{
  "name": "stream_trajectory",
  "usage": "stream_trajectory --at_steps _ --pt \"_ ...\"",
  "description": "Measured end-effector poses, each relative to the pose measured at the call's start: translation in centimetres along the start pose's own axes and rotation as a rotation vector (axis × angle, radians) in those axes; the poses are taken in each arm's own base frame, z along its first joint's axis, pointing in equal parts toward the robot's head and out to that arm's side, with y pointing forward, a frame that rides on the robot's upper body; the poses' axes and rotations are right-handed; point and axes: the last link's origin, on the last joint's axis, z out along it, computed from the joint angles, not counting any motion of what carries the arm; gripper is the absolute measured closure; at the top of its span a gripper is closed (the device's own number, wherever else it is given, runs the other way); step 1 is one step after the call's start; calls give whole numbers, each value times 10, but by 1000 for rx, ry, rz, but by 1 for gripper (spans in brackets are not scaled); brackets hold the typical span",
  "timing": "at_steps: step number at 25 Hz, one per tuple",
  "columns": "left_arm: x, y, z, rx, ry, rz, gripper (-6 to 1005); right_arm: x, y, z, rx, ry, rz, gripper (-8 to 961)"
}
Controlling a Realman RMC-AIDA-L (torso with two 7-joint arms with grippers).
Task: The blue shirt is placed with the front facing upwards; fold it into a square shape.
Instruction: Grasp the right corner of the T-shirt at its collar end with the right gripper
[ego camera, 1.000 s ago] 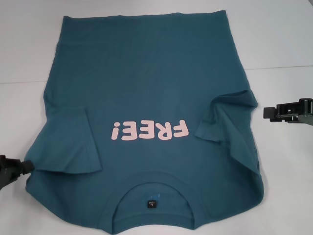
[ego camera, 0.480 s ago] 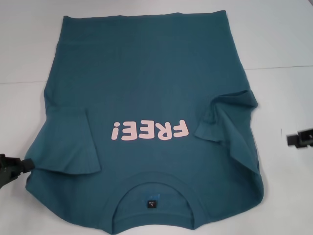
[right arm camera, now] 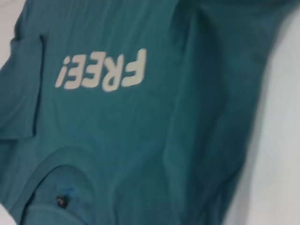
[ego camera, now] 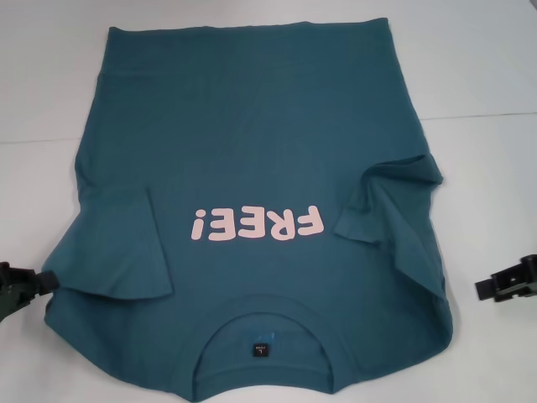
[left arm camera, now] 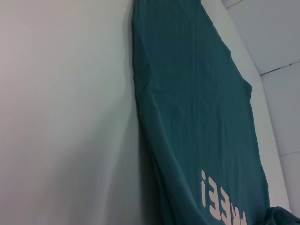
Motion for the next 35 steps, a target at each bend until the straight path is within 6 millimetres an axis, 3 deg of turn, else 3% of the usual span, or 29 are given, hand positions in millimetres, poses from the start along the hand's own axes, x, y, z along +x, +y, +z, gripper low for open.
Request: stream_trajectory --at_steps 9,15,20,25,35 --pt "-2 -2 1 4 5 -6 994 -10 13 11 -21 12 -58 570" --pt "-2 -3 0 4 7 -7 993 -12 15 16 -7 26 -55 500" --pt "-2 -3 0 5 9 -8 993 -9 14 22 36 62 -44 276" --pt "-2 -4 0 9 12 -9 993 -11 18 29 40 71 -51 155" --pt "-3 -5 0 12 14 -12 992 -18 24 43 74 98 -47 165"
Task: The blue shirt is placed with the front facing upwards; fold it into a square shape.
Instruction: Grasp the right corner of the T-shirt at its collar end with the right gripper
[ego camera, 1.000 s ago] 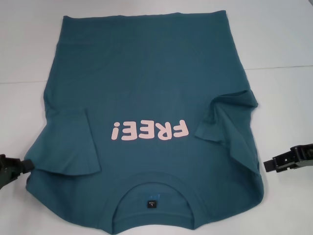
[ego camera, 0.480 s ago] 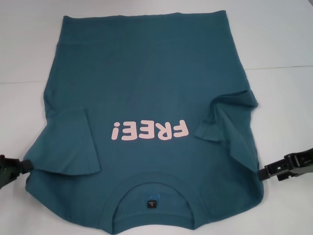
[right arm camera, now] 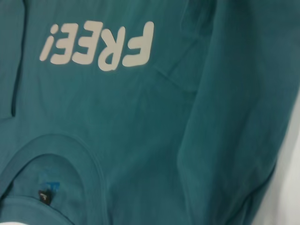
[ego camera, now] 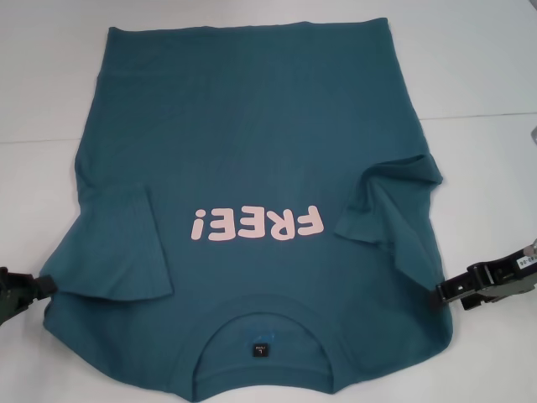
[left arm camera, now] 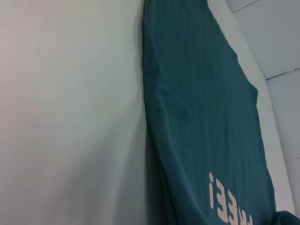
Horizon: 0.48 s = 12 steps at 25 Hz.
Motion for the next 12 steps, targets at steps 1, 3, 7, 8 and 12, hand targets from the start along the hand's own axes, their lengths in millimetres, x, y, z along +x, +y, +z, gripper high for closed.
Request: stream_trajectory --at_steps 1,3,7,8,12 --pt "0 0 0 0 0 0 992 -1 1 1 2 2 0 166" --pt "0 0 0 0 0 0 992 -2 3 2 5 1 -2 170" --pt "0 0 0 -1 0 0 991 -3 5 7 32 25 -7 177" --pt "0 0 0 0 0 0 991 -3 5 9 39 32 -12 178" --pt "0 0 0 0 0 0 991 -4 8 13 54 48 -33 295"
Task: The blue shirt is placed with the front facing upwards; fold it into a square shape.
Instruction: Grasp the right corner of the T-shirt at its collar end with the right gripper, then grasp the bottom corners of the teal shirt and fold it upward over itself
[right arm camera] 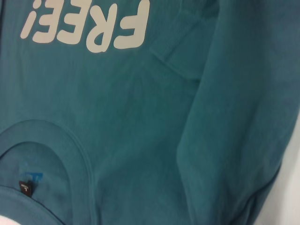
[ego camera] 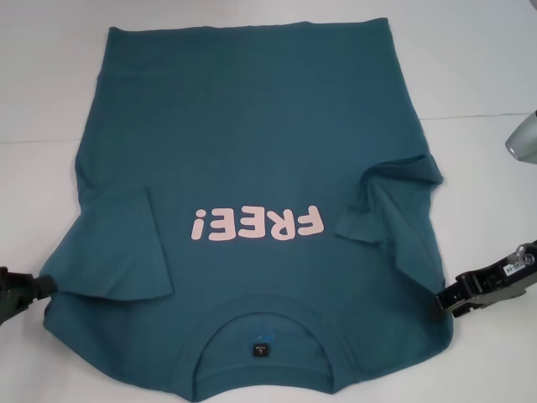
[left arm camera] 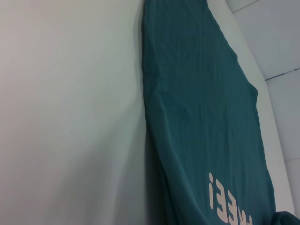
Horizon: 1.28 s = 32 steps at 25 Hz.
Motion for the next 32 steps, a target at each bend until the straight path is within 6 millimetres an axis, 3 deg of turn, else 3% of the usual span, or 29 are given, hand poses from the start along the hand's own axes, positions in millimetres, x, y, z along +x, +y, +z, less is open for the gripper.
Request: stream_trajectory --at_steps 8,19,32 --pt "0 0 0 1 0 -1 990 0 -1 -2 6 -6 -1 652" --pt "0 0 0 0 0 0 990 -1 -2 -7 10 -27 -14 885" --pt "-8 7 -11 -25 -103 41 989 9 -3 -28 -6 17 -28 910"
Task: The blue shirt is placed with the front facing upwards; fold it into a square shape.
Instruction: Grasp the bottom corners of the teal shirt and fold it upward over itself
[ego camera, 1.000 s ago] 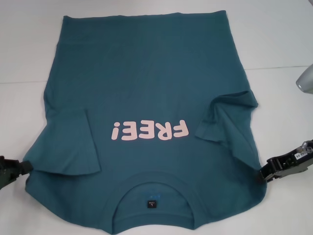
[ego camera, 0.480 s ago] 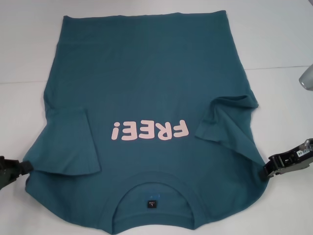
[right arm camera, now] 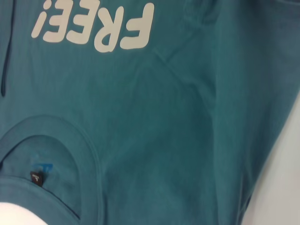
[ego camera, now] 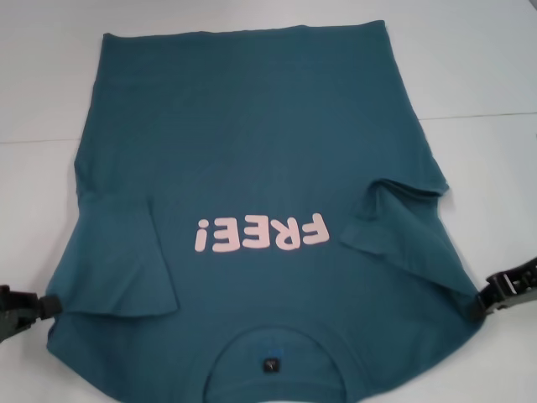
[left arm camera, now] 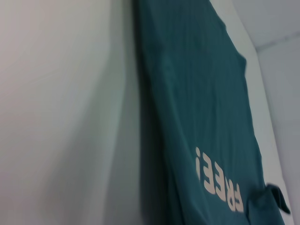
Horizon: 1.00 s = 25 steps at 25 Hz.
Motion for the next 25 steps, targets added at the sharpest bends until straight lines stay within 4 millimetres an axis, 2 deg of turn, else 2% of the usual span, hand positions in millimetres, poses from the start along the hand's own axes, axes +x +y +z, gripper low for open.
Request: stream_trajectory --at_steps 7,16,25 --pt "-13 3 -14 5 -99 34 988 16 -3 -11 -2 46 0 910" --pt "-34 -2 -24 44 -227 34 988 42 -9 -16 -24 104 23 911" --pt "-46 -6 -28 82 -309 24 987 56 -5 -10 -68 142 18 911"
